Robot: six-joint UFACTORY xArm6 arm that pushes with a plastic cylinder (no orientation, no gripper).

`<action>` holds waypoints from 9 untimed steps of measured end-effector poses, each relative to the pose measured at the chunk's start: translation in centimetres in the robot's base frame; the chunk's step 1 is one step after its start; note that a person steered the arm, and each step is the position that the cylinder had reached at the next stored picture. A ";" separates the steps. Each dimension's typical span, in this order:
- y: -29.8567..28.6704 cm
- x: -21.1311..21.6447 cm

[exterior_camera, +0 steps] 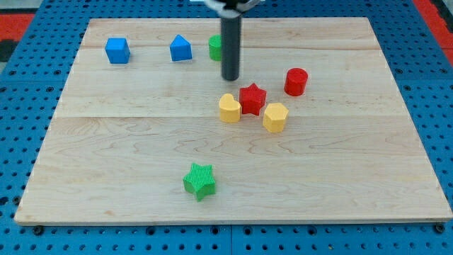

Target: Move the green star to the top right of the red circle

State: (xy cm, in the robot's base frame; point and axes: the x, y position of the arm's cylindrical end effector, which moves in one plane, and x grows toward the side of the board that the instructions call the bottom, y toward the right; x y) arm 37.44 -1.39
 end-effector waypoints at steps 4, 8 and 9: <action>-3.4 18.3; 10.7 18.7; 11.1 18.4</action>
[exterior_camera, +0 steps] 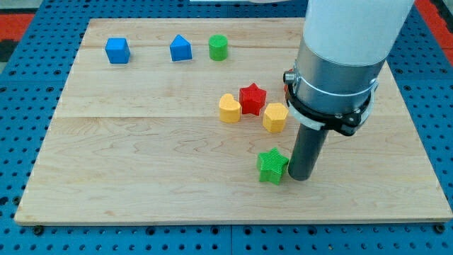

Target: Move the green star to the top right of the red circle

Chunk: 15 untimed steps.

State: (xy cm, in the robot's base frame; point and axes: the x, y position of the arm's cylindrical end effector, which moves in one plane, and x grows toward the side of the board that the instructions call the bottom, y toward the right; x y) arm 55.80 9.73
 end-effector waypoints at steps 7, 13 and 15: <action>-3.7 -3.9; -0.9 -8.2; 8.5 -12.4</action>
State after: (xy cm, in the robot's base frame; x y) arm 43.42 18.19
